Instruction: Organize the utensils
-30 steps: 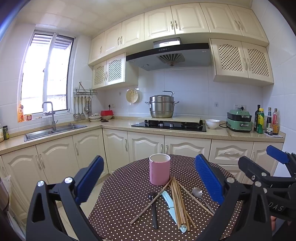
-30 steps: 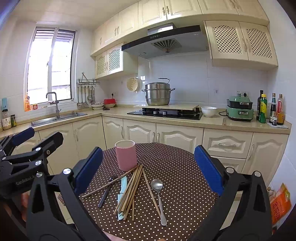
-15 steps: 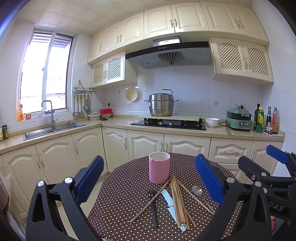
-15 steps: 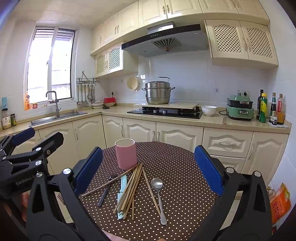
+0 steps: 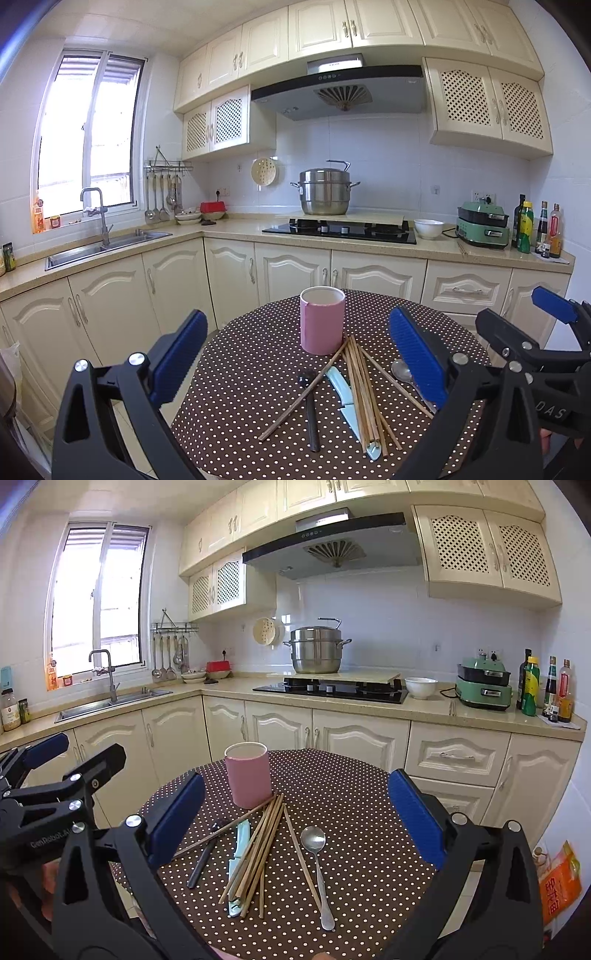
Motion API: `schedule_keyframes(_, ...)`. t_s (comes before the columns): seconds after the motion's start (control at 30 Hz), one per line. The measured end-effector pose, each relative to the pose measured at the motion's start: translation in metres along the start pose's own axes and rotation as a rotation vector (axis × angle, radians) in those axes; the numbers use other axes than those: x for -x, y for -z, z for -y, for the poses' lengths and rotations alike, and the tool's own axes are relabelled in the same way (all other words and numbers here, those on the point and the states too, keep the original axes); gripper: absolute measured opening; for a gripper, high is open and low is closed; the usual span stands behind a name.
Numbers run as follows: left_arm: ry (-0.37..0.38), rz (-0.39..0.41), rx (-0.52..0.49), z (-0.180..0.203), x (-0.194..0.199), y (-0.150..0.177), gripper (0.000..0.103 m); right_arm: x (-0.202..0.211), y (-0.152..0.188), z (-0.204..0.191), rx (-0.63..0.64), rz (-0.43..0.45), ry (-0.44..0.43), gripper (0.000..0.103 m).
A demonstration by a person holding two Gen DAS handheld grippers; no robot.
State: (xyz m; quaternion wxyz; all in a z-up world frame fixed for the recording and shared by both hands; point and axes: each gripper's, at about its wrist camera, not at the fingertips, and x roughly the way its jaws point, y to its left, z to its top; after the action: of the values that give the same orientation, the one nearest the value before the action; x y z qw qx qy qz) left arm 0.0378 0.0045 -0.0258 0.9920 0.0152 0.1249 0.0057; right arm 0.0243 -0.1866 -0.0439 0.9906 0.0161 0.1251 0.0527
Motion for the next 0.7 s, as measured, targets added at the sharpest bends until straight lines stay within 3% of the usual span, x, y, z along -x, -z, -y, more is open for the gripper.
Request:
schedule_keyframes(0.2, 0.025, -0.048, 0.011, -0.001, -0.028, 0.005, 0.097, -0.024, 0.004, 0.004, -0.018, -0.056, -0.033, 0.097)
schedule_keyframes(0.7, 0.189, -0.374, -0.003, -0.001, -0.133, 0.034, 0.097, -0.099, 0.027, 0.026, -0.056, -0.246, -0.059, 0.097)
